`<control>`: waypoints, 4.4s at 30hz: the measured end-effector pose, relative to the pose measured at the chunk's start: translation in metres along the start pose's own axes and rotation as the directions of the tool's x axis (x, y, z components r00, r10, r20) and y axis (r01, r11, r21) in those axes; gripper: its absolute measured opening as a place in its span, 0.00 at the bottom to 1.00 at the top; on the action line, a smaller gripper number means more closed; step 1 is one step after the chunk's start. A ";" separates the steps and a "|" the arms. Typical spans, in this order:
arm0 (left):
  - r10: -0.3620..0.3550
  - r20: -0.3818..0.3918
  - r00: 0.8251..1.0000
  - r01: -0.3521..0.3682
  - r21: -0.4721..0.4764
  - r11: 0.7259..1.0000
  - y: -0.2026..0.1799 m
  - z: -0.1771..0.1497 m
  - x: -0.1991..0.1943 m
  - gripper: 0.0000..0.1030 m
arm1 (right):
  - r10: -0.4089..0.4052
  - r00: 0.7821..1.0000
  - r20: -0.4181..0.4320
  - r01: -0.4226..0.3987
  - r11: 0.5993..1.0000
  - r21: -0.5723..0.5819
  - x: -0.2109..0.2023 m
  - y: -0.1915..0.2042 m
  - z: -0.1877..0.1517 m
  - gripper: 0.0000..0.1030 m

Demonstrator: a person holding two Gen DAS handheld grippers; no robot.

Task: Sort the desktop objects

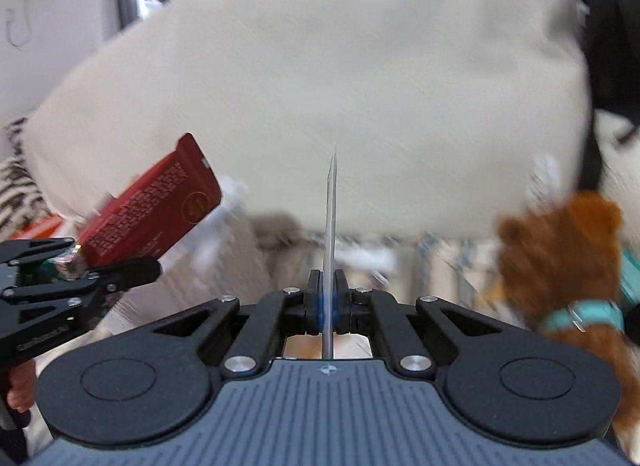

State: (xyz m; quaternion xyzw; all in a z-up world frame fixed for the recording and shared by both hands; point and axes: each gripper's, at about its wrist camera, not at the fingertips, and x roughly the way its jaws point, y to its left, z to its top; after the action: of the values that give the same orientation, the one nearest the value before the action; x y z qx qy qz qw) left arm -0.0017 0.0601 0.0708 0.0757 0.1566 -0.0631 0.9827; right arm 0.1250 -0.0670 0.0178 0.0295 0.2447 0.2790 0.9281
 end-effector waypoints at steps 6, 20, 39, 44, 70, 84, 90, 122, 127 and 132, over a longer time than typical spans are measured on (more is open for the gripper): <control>0.097 0.038 0.995 -0.099 0.059 0.993 0.070 0.019 -0.035 0.06 | 0.145 0.989 0.040 -0.143 0.989 -0.044 0.029 0.067 0.035 0.04; 0.175 -0.077 0.982 -0.167 0.092 0.982 0.213 -0.007 -0.006 0.07 | 0.284 0.958 -0.038 -0.285 0.958 -0.028 0.141 0.148 0.057 0.04; 0.169 -0.129 0.977 -0.117 0.334 0.935 0.227 -0.025 0.017 0.67 | 0.231 0.972 -0.038 -0.233 0.970 -0.065 0.147 0.166 0.035 0.31; 0.151 -0.086 0.985 -0.125 0.249 0.960 0.229 -0.020 -0.003 0.67 | 0.207 0.978 -0.020 -0.208 0.977 -0.055 0.135 0.157 0.036 0.31; 0.151 0.073 0.986 -0.142 -0.122 0.982 0.069 -0.059 -0.087 0.83 | 0.025 0.999 0.031 -0.032 0.968 0.249 -0.008 0.034 -0.068 0.73; 0.396 -0.142 0.907 -0.419 -0.223 0.880 0.102 -0.059 -0.094 0.97 | -0.064 0.971 0.231 0.074 0.997 -0.031 0.012 0.217 -0.062 0.90; 0.409 -0.181 0.895 -0.446 -0.293 0.846 0.119 -0.058 -0.111 1.00 | -0.130 0.967 0.218 0.131 0.991 0.009 0.010 0.231 -0.051 0.98; 0.450 -0.169 0.877 -0.481 -0.262 0.837 0.106 -0.056 -0.131 1.00 | -0.261 0.932 0.251 0.283 0.957 -0.055 -0.007 0.248 -0.074 0.99; 0.447 -0.176 0.877 -0.480 -0.283 0.831 0.106 -0.057 -0.132 1.00 | -0.259 0.932 0.255 0.281 0.958 -0.054 -0.008 0.249 -0.074 0.99; 0.465 -0.177 0.867 -0.497 -0.262 0.827 0.106 -0.058 -0.131 1.00 | -0.257 0.933 0.252 0.281 0.958 -0.062 -0.007 0.252 -0.075 0.99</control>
State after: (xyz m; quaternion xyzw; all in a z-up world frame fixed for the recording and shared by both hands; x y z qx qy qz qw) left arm -0.1270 0.1870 0.0719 -0.0333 0.1919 0.2153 0.9569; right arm -0.0423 0.1350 0.0032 -0.0158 0.1177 0.1553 0.9807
